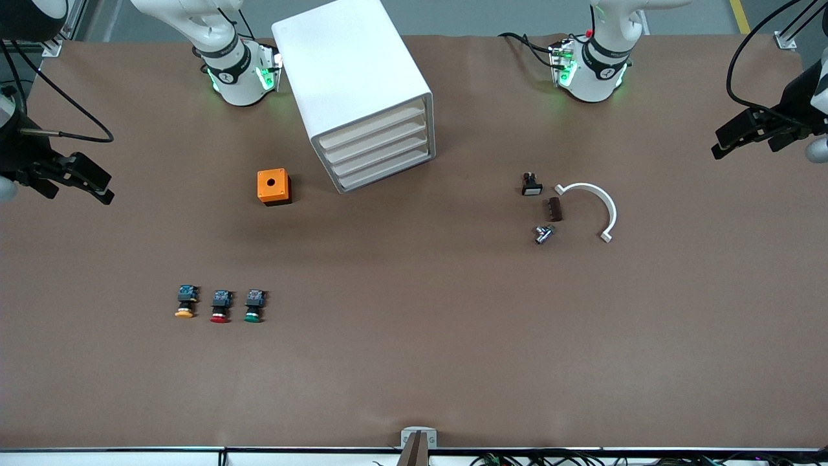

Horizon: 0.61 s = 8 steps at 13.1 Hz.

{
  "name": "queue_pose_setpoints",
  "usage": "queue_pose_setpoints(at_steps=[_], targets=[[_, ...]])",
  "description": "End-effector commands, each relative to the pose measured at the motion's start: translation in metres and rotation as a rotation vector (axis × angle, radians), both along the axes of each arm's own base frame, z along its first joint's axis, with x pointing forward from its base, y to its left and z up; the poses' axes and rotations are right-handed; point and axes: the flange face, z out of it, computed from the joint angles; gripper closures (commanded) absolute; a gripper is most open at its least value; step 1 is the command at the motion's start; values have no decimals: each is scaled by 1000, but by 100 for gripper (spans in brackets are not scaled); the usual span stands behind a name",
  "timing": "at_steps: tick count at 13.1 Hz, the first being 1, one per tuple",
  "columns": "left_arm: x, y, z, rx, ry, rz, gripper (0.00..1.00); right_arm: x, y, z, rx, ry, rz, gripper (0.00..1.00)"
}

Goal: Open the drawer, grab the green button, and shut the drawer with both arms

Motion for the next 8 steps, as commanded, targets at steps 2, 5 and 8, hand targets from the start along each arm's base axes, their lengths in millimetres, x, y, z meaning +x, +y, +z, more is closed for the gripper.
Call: queue_pose_setpoints(at_steps=[2, 5, 8], targets=[[-14, -9, -7, 27, 4, -47, 1, -1, -1, 2, -5, 8, 8, 0], [-28, -12, -13, 60, 14, -57, 0, -1, -1, 3, -5, 6, 13, 0], [-36, -20, -13, 91, 12, -77, 0, -1, -1, 3, -5, 6, 13, 0]])
